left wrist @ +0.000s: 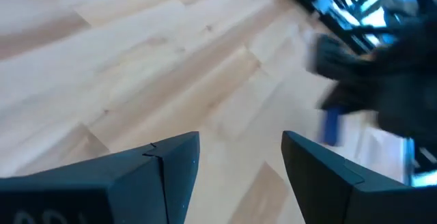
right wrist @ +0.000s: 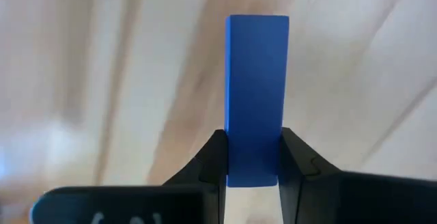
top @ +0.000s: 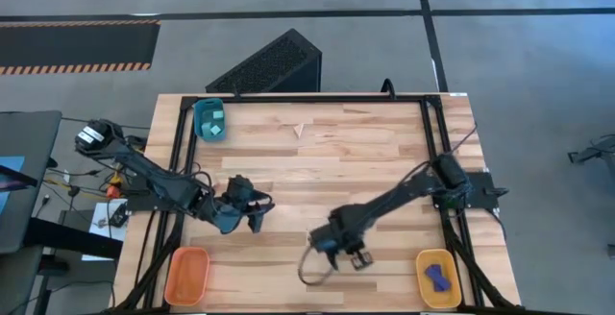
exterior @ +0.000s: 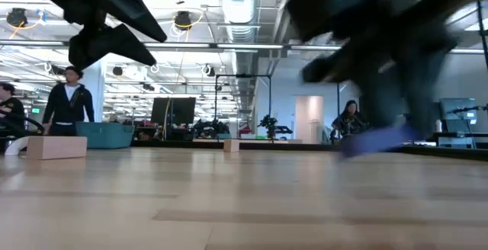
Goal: Sort & place blocks by color
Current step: Put the blue block into the yellow bin
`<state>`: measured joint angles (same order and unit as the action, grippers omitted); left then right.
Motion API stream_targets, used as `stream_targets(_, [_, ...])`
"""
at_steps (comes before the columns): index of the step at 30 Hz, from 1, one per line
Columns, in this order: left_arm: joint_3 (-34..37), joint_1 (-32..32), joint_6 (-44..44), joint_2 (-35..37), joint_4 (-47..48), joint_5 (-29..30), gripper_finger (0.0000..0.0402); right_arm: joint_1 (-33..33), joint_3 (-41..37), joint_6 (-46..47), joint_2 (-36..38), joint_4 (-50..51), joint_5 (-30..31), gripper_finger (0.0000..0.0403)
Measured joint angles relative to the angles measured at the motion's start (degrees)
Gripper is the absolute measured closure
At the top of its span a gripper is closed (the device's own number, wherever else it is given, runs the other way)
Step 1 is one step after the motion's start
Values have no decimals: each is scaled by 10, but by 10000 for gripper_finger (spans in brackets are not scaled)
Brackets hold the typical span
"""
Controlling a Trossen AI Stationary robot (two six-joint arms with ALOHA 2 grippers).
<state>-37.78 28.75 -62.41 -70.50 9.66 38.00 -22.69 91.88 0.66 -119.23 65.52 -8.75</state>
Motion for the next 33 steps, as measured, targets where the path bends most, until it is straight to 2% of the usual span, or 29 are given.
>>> stream_targets(5, [0, -26, -45, 0, -6, 17, 207, -53, -23, 50, 72, 34, 0, 323])
stream_targets(8, [0, -39, -47, 0, -6, 17, 207, -84, -42, 117, 125, 33, 0, 323])
stream_targets(11, [0, -42, -40, 0, -29, 27, 207, -115, -57, 230, 173, 49, 0, 323])
stream_targets(15, [0, -26, -11, 0, -87, 92, 207, -157, -59, 398, 211, 82, 0, 323])
stream_targets(20, [0, -3, 29, 0, -148, 157, 207, -231, -59, 550, 226, 148, -4, 323])
stream_targets(26, [0, 5, 14, 0, -147, 163, 207, -340, -60, 710, 224, 202, -23, 323])
stream_targets(30, [0, 4, -3, 0, -147, 166, 207, -391, -86, 865, 224, 192, -23, 314])
stream_targets(33, [0, -1, -14, 0, -147, 169, 207, -422, -113, 946, 224, 164, -41, 312])
